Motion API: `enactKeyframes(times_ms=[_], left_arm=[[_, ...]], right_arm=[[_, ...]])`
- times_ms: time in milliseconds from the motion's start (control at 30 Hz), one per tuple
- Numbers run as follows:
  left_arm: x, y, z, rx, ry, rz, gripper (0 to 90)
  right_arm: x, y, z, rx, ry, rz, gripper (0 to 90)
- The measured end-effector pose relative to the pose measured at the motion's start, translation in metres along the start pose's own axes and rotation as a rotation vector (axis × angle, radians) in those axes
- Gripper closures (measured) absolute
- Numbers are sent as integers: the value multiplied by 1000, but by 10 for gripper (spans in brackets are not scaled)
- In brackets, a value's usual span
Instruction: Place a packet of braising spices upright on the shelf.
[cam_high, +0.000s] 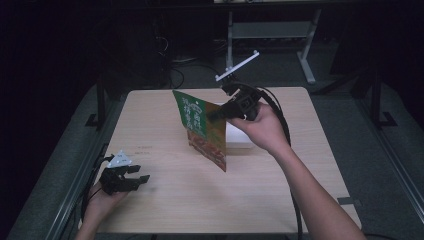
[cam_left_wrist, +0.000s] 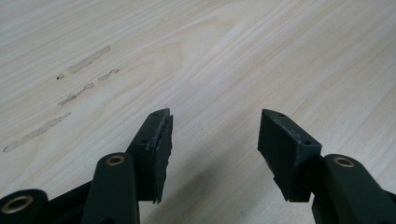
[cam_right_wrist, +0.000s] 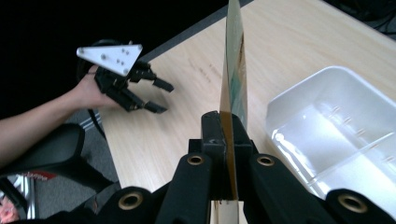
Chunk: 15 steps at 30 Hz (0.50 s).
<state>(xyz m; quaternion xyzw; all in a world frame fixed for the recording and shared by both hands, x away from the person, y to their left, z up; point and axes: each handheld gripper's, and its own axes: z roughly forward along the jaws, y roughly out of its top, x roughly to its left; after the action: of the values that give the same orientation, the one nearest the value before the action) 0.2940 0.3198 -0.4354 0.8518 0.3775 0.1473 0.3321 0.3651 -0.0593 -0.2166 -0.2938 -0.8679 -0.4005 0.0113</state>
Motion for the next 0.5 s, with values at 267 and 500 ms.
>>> enactKeyframes(times_ms=[267,500], left_arm=[[0,0,0,-5,1,-3,435],[0,0,0,-7,-1,-3,433]], right_arm=[[-10,11,-11,-36,-52,21,895],[-17,20,-11,-45,-94,29,895]])
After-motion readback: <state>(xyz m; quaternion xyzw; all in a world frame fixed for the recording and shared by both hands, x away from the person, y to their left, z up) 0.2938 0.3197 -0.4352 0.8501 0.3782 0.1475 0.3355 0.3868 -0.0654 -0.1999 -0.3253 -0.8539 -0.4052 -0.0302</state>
